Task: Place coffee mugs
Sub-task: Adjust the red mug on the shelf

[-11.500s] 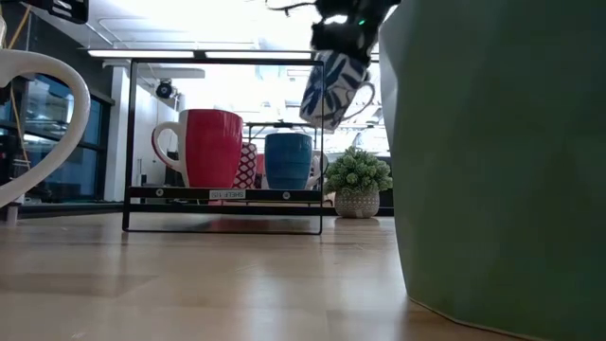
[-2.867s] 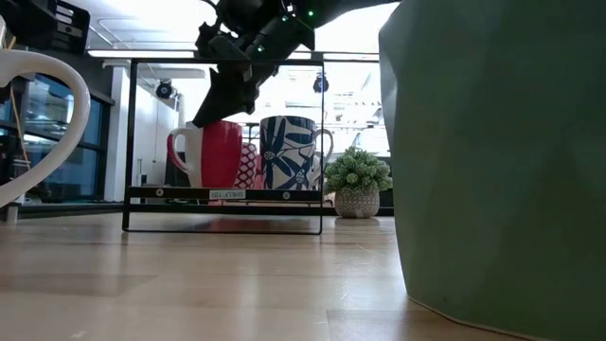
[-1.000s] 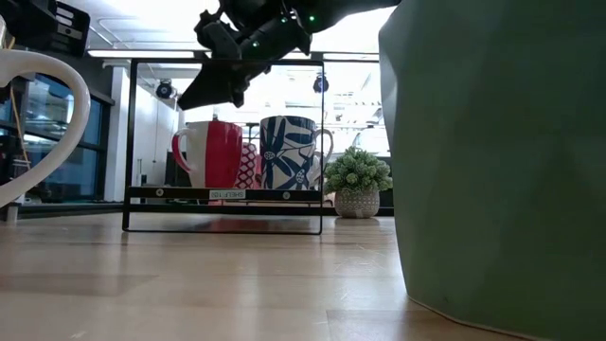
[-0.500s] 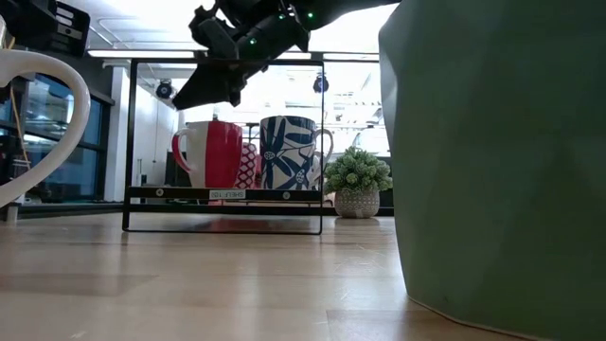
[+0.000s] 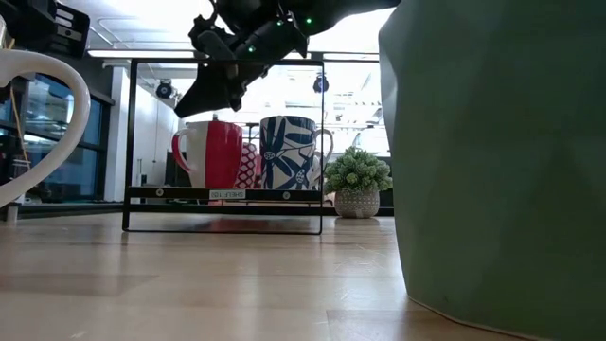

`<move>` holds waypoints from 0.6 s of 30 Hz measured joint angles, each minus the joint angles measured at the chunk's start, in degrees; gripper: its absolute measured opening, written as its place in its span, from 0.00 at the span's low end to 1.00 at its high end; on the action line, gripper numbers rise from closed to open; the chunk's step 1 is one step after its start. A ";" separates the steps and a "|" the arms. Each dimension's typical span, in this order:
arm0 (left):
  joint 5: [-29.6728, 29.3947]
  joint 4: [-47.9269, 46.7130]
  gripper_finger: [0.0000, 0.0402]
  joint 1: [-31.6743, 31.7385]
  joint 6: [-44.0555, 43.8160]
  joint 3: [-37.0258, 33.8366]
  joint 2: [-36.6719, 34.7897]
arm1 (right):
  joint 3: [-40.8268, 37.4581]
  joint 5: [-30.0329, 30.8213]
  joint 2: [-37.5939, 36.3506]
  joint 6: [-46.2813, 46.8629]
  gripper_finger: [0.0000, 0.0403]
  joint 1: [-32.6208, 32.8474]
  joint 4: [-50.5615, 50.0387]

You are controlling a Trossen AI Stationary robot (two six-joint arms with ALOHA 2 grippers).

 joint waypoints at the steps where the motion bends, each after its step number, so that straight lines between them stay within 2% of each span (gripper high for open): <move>1: 0.00 0.00 0.30 0.00 0.00 0.00 0.00 | 0.00 0.10 0.00 -0.02 0.07 -0.04 -0.02; 18: 0.00 -0.04 0.30 0.01 0.00 0.00 -0.02 | 0.00 3.03 -0.06 0.24 0.07 -1.53 -2.33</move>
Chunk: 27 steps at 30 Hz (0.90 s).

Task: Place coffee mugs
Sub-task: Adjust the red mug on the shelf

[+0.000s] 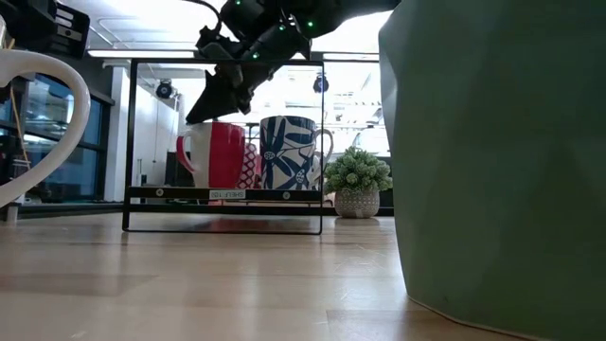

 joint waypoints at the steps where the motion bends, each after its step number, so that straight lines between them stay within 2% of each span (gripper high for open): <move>1: 0.00 0.00 0.30 0.00 0.02 0.00 0.01 | 0.00 0.02 -0.01 -0.18 0.07 -0.11 -0.02; 27: 0.00 0.00 0.30 0.00 0.00 0.00 0.02 | 0.00 -0.20 -0.01 -1.96 0.07 -3.65 -0.22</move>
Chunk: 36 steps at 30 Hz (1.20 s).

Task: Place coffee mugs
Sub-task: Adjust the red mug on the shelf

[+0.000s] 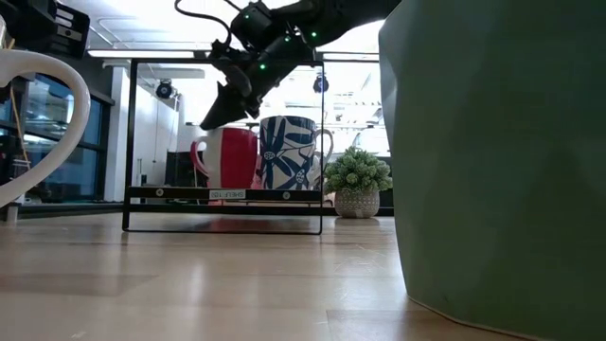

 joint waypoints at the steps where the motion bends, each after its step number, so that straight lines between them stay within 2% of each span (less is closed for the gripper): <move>1: 0.00 0.00 0.30 -0.02 0.00 0.00 -0.02 | 0.00 0.00 0.00 0.02 0.07 -0.12 0.00; 9: 0.00 0.02 0.30 -0.02 -0.04 0.00 0.00 | -0.07 -4.45 0.00 0.85 0.07 0.74 -0.90; 13: 0.00 0.02 0.30 -0.02 -0.06 0.00 0.00 | -0.11 -4.57 0.04 0.34 0.07 1.82 -3.01; 20: -0.01 0.04 0.30 -0.01 -0.08 0.00 -0.02 | 1.53 -2.79 0.11 -0.68 0.07 2.17 -3.04; 31: -0.02 0.04 0.30 -0.02 -0.04 0.00 -0.02 | 2.21 2.27 0.09 0.03 0.07 2.17 -8.77; 36: 0.00 0.04 0.30 0.00 -0.04 0.00 0.00 | 2.22 1.92 0.10 -0.42 0.07 2.43 -8.61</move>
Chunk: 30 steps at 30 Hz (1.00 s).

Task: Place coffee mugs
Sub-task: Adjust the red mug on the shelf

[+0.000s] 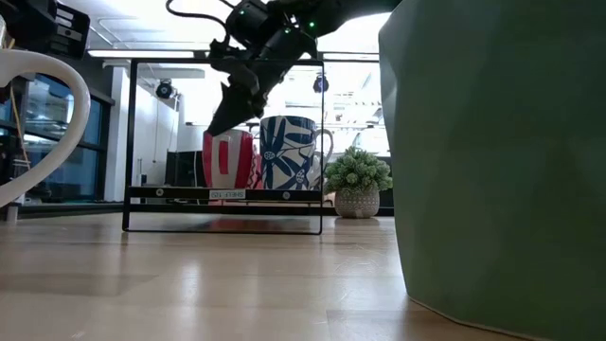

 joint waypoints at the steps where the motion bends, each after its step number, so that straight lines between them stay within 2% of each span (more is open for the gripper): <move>1: 0.00 0.00 0.30 -0.02 0.02 0.00 0.00 | 0.01 -0.56 0.00 0.00 0.07 0.09 0.08; 8: -0.02 0.00 0.30 0.00 0.00 0.00 0.00 | 0.07 -3.94 -0.78 -0.24 0.07 2.07 -1.64; 10: -0.02 0.00 0.30 0.00 0.01 0.00 -0.02 | 0.07 -2.89 -1.47 -0.30 0.07 2.75 -5.34; 13: -0.02 0.02 0.30 -0.01 0.02 0.00 -0.01 | 0.09 3.06 -1.87 -0.35 0.07 3.41 -9.02; 16: -0.02 0.03 0.30 0.00 0.04 0.00 0.00 | 0.08 7.25 -1.87 -0.45 0.07 2.97 -8.75; 30: -0.19 0.07 0.30 0.00 0.04 0.00 0.00 | 0.07 6.94 -1.92 -1.77 0.07 0.18 -5.44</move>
